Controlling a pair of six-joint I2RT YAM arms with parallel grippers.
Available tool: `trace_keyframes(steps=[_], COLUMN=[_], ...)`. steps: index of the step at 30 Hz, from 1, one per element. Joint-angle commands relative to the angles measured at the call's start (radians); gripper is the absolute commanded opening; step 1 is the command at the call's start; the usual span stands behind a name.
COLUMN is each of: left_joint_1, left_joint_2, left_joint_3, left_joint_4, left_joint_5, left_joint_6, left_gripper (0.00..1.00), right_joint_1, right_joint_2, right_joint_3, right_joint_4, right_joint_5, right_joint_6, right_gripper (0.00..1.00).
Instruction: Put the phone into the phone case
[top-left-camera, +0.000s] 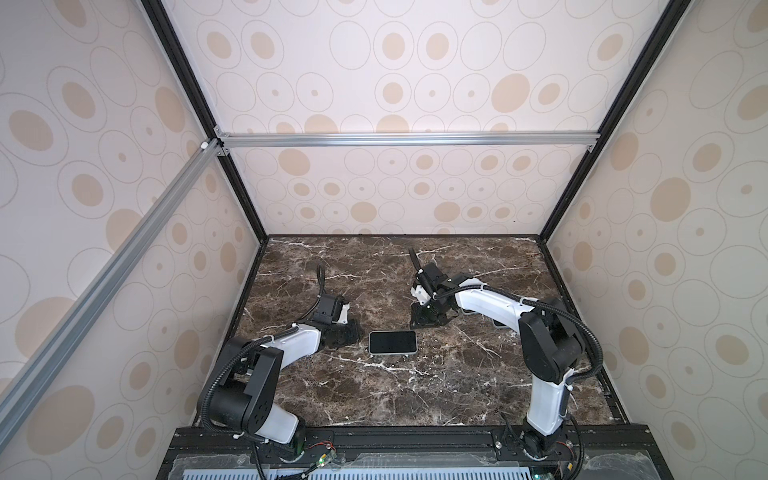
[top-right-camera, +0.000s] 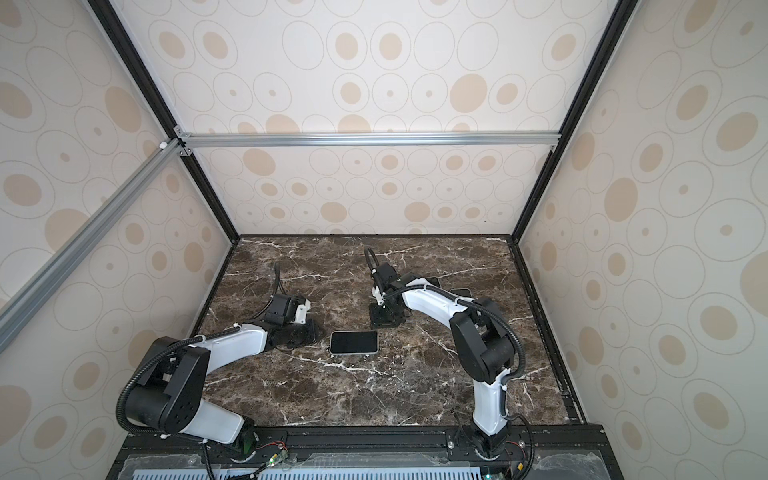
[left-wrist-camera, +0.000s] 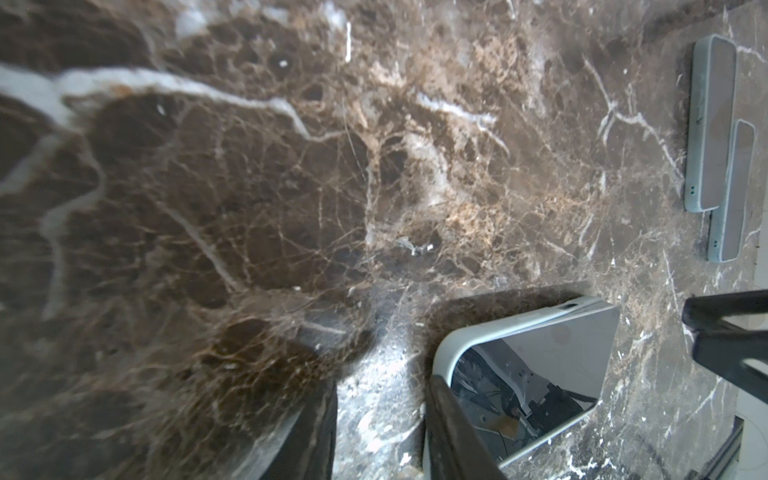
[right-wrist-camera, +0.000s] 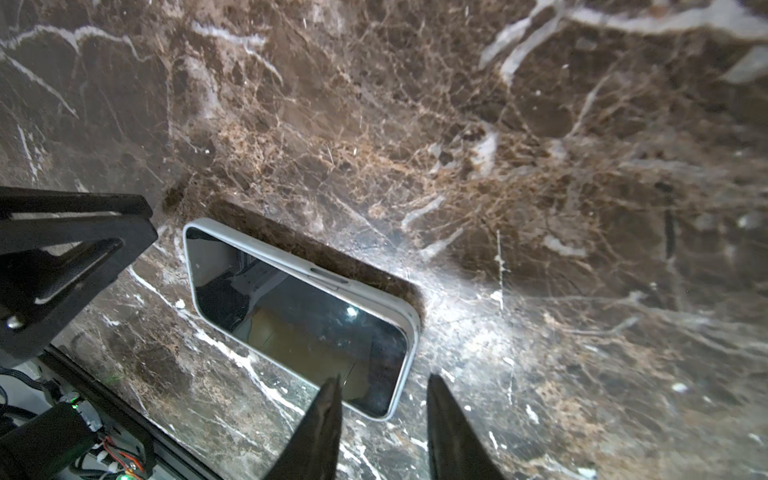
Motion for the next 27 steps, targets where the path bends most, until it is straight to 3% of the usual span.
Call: trace_keyframes(steps=[1,14,27], left_joint_1=[0.006,0.005,-0.037], left_joint_2=[0.001,0.026,0.07], left_joint_3=[-0.004,-0.004,-0.028], left_joint_4=[0.014,0.044,0.08], left_joint_5=[0.037,0.173,0.162], left_joint_6=[0.022,0.018,0.008], left_gripper=[0.36,0.35,0.29], right_joint_1=[-0.003,-0.009,-0.009], right_joint_2=[0.013,0.034,0.073], right_joint_3=[-0.014,-0.064,-0.093], right_joint_4=[-0.002,0.023,0.054], right_joint_5=[-0.013,-0.006,-0.032], right_joint_6=[0.002,0.02,0.027], right_gripper=[0.31,0.25,0.19])
